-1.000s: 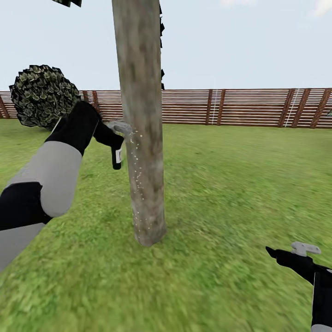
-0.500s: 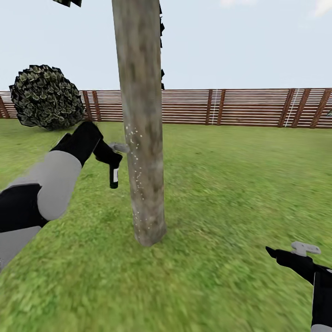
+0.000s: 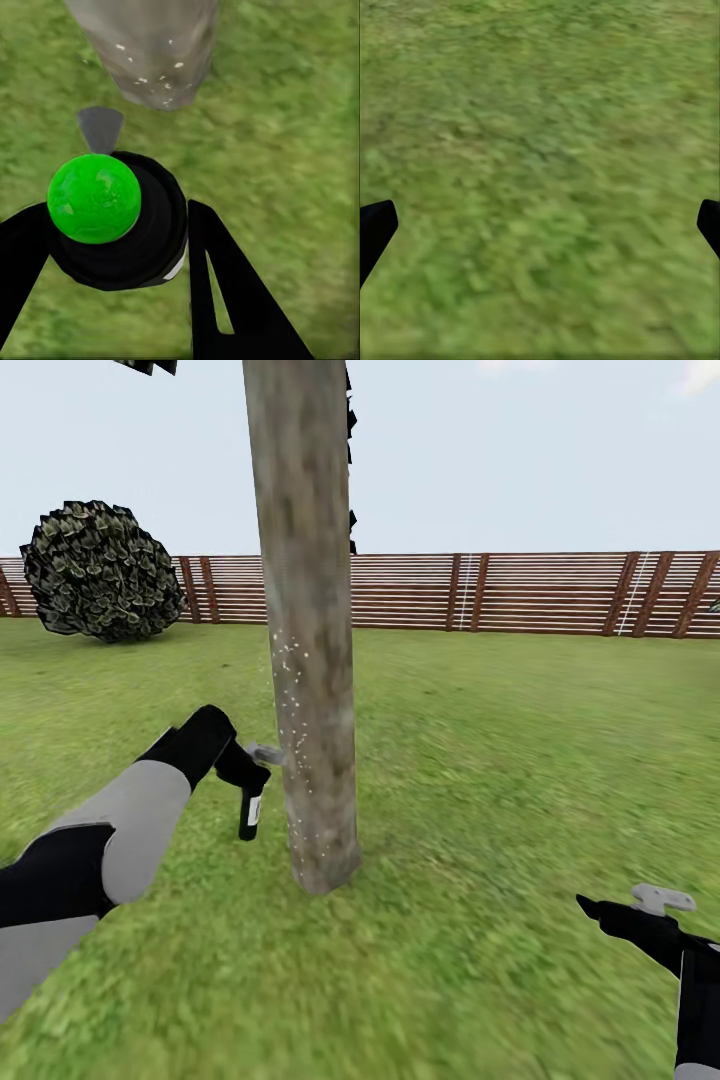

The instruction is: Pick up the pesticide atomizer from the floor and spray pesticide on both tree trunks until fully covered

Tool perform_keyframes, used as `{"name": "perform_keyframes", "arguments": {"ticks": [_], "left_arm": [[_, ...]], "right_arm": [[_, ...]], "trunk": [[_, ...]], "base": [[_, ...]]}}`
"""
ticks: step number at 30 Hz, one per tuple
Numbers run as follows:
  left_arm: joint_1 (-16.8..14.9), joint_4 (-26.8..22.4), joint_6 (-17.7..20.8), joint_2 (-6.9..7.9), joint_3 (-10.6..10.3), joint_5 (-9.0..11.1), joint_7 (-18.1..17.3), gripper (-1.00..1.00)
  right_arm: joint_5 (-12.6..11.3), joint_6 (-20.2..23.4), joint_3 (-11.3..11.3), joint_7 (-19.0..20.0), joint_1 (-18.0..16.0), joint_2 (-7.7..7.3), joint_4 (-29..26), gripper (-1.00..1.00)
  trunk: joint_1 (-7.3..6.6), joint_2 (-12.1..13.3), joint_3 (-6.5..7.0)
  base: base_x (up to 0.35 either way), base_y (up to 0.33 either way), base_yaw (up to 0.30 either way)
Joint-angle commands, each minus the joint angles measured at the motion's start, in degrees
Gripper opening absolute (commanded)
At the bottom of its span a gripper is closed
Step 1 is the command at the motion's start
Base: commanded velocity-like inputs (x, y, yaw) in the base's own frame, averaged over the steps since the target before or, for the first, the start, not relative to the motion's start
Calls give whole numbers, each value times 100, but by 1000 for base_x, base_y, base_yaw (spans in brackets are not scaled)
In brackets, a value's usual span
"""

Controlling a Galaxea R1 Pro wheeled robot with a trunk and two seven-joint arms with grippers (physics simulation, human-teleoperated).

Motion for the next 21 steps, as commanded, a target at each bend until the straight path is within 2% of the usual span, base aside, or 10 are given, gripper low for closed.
{"name": "perform_keyframes", "arguments": {"ticks": [1,4,7,8,12,13,16,17,19,21], "left_arm": [[35,-3,-9,0,2,6,1,-100],[325,-10,-256,-1,2,8,78,-100],[532,-18,-348,-12,7,44,435,-100],[668,-19,-411,-34,9,158,701,-100],[962,-20,-754,-50,10,650,1060,-100],[1096,-20,-907,-47,10,853,1282,-100],[1363,-19,-1132,-51,10,1188,1730,-100],[1418,-18,-1170,-52,10,1298,1816,-100],[1497,-13,-1225,-49,10,1665,1959,-100],[1519,-6,-1229,-40,13,1779,1986,-100]], "right_arm": [[0,0,1,0,0,0,0,100],[0,0,3,3,4,0,0,100],[0,0,3,1,3,1,0,100],[0,0,2,0,3,0,0,100],[0,0,-2,0,5,0,0,100],[0,0,-2,0,5,0,0,100],[-6,0,-6,4,6,2,-5,100],[-10,0,-9,6,4,1,-6,100],[-16,0,-13,8,3,0,-8,100],[-17,0,-13,9,2,0,-9,100]], "trunk": [[-1,-1,1],[-1,-1,1],[-1,-1,1],[-1,-1,1],[-1,-1,1],[-1,-1,1],[-1,-1,1],[-1,-1,1],[-1,-1,1],[-1,-1,1]], "base": [[0,0,0],[0,0,0],[0,0,0],[0,0,0],[0,0,0],[0,0,0],[0,0,0],[0,0,0],[0,0,69],[0,0,216]]}}
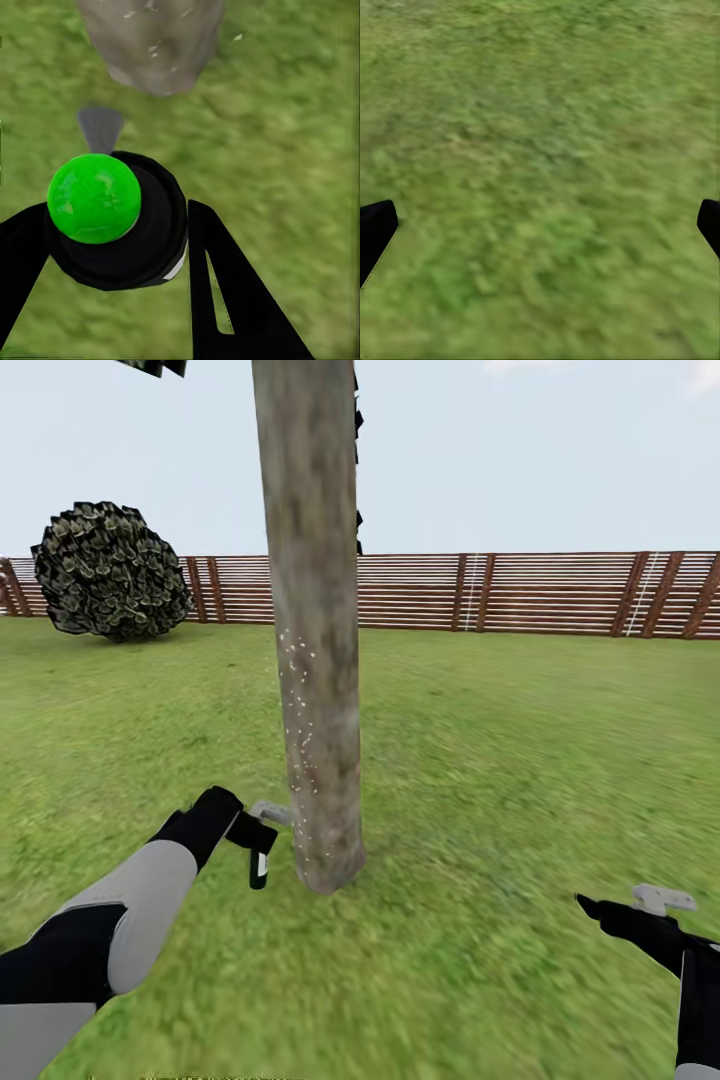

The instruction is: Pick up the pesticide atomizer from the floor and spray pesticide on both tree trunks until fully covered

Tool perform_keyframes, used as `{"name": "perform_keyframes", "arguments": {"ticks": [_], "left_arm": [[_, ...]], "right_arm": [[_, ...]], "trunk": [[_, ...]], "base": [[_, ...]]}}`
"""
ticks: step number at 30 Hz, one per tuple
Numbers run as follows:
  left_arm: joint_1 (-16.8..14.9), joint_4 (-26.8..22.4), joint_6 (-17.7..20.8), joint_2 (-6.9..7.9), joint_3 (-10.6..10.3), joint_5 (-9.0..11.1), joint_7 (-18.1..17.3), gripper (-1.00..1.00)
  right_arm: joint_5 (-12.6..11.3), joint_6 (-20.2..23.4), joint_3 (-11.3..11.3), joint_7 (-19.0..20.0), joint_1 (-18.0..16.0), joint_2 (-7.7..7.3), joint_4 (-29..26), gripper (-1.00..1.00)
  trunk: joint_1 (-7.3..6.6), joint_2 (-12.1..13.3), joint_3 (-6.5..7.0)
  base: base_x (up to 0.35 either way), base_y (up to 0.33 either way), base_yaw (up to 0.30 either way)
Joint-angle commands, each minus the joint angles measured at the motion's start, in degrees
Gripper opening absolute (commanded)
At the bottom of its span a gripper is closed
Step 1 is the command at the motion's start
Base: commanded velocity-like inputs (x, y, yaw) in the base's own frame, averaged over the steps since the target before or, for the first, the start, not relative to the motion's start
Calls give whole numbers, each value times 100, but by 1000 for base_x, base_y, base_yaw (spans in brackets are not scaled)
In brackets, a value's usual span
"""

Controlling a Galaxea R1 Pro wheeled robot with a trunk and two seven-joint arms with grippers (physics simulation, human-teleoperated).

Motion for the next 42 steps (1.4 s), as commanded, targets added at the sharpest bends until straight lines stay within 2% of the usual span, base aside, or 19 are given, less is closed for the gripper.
{"name": "perform_keyframes", "arguments": {"ticks": [1,8,17,27,34,36,38,42], "left_arm": [[5,1,-2,6,2,25,6,-100],[40,1,-3,19,246,71,12,-100],[45,11,-3,-2,252,71,13,-100],[128,8,-3,-6,252,63,14,-100],[154,5,-3,-6,252,62,22,-100],[155,4,-3,-6,252,62,93,-100],[155,10,-3,-6,252,68,318,-100],[202,12,-3,-6,254,70,415,-100]], "right_arm": [[-1,0,0,0,1,0,0,100],[-2,0,4,0,2,0,4,100],[-1,0,8,0,1,2,0,100],[-1,0,9,0,1,8,0,100],[-1,0,9,0,3,4,0,100],[-1,0,9,-2,-1,3,0,100],[-1,0,9,-1,-1,6,0,100],[-1,0,9,-2,-1,9,0,100]], "trunk": [[0,0,0],[0,0,0],[0,0,0],[0,0,0],[0,0,0],[0,0,0],[0,0,0],[0,0,0]], "base": [[0,0,251],[0,-7,275],[0,-262,51],[0,-323,228],[0,-324,40],[0,-324,33],[0,-324,197],[0,-324,259]]}}
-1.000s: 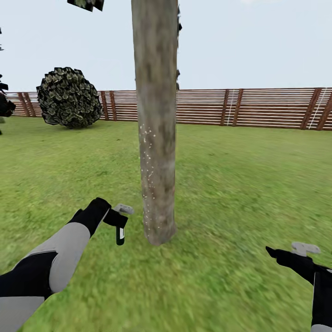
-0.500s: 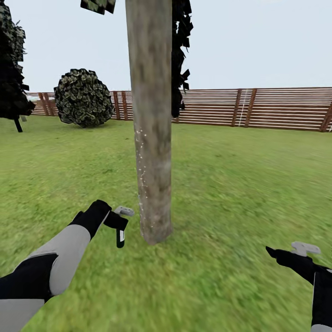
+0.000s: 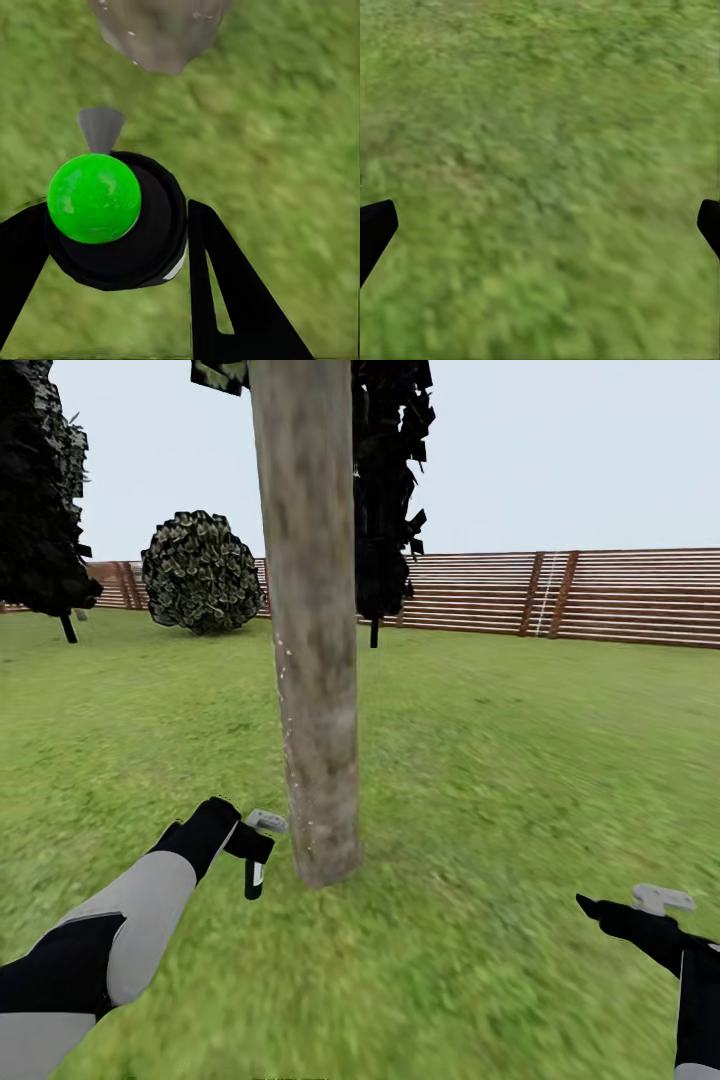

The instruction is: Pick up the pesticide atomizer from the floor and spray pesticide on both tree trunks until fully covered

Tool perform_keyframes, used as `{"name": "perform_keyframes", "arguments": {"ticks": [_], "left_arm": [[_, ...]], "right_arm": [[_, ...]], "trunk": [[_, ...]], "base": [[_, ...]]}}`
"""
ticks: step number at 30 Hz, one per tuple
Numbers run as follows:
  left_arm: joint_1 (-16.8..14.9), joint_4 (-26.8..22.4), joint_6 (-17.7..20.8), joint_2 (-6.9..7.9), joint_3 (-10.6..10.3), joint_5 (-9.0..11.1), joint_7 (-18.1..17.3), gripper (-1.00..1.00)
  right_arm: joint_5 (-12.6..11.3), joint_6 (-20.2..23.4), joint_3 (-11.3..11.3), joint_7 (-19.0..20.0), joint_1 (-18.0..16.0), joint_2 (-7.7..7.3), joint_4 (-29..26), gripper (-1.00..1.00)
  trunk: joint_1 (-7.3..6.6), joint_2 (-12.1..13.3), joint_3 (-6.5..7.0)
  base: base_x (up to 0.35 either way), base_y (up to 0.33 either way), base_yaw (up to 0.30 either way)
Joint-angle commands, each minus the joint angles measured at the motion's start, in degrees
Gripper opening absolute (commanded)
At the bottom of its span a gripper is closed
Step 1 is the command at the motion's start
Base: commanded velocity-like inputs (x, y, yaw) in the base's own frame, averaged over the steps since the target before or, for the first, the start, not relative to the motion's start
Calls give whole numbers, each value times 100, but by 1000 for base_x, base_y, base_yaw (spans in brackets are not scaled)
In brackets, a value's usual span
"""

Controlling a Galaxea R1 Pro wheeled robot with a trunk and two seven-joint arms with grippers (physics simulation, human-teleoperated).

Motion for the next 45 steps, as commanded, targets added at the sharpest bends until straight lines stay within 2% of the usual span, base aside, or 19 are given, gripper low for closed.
{"name": "perform_keyframes", "arguments": {"ticks": [1,17,27,38,45], "left_arm": [[15,-1,0,0,1,9,5,-100],[44,-9,0,0,3,16,13,-100],[44,-10,0,0,0,16,13,-100],[42,-10,0,1,8,17,13,-100],[44,-30,0,15,23,18,10,-100]], "right_arm": [[0,0,0,-1,0,0,0,100],[0,0,5,0,3,0,0,100],[0,0,4,-2,1,0,0,100],[0,0,3,-3,-2,0,0,100],[0,0,3,0,-1,-2,5,100]], "trunk": [[0,0,0],[0,0,0],[0,0,0],[0,0,0],[0,0,0]], "base": [[0,-324,275],[0,-325,273],[0,-331,39],[0,-324,210],[0,-48,-17]]}}
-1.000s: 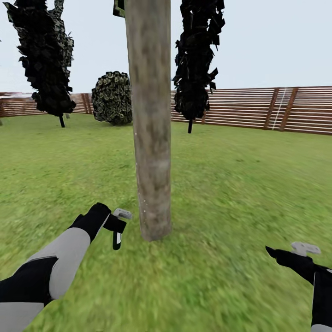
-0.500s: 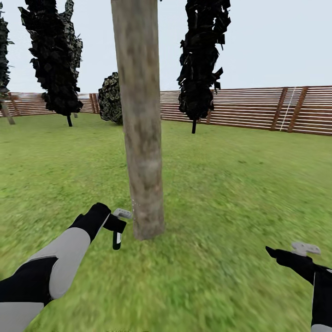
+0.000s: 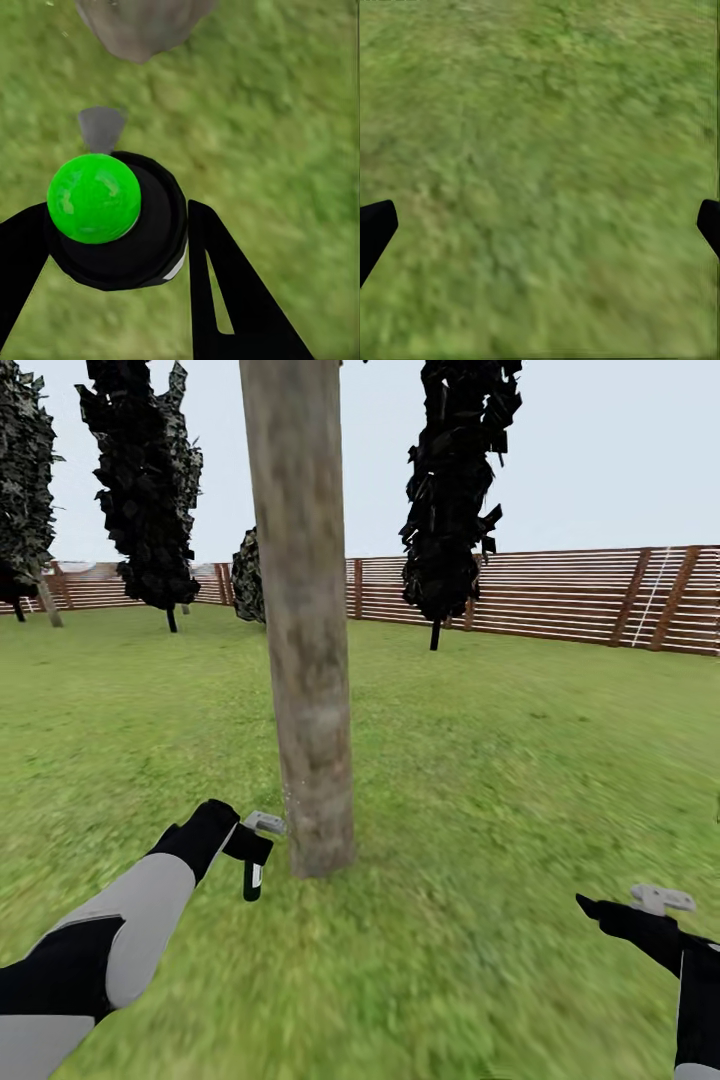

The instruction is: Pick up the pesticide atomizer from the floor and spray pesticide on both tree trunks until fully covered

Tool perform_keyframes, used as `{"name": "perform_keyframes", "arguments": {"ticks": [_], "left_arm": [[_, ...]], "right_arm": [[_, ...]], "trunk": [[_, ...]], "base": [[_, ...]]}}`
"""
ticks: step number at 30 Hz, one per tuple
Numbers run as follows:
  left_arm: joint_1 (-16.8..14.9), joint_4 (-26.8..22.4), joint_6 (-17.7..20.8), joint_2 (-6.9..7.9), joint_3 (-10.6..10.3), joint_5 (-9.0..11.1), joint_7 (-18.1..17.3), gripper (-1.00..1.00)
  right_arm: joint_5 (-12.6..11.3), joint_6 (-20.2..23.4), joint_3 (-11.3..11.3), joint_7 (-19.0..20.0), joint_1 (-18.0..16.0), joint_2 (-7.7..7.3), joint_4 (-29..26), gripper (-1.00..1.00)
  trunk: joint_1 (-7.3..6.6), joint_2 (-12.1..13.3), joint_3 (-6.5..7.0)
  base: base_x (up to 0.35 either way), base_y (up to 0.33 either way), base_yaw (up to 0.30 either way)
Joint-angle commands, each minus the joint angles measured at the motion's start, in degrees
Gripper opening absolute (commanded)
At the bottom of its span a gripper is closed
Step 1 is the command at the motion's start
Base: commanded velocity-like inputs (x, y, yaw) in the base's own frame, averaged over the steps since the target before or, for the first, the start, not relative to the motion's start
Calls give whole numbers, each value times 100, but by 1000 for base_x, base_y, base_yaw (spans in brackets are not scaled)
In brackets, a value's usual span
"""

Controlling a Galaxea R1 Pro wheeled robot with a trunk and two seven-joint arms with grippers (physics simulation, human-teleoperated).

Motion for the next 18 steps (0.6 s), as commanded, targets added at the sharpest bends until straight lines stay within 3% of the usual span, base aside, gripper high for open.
{"name": "perform_keyframes", "arguments": {"ticks": [1,3,6,11,14,18], "left_arm": [[-1,-14,1,11,10,6,-3,-100],[-2,-30,-9,58,14,-1,-12,-100],[-2,-34,-16,249,13,-3,-28,-100],[-42,-83,22,331,13,-11,-54,-100],[-51,-511,95,331,7,-23,-120,-100],[-234,-1148,653,327,-11,-43,-449,-100]], "right_arm": [[1,0,-1,-2,-1,1,2,100],[1,0,-2,-1,2,-5,3,100],[1,0,-10,-2,4,-7,4,100],[1,0,-12,-7,2,-7,4,100],[1,0,-12,-7,3,-7,4,100],[1,0,-12,-7,3,-7,4,100]], "trunk": [[0,0,0],[0,0,0],[0,0,0],[0,0,0],[0,0,0],[0,0,0]], "base": [[0,-1,-237],[0,0,-280],[0,0,-106],[0,0,-11],[0,0,0],[0,0,0]]}}
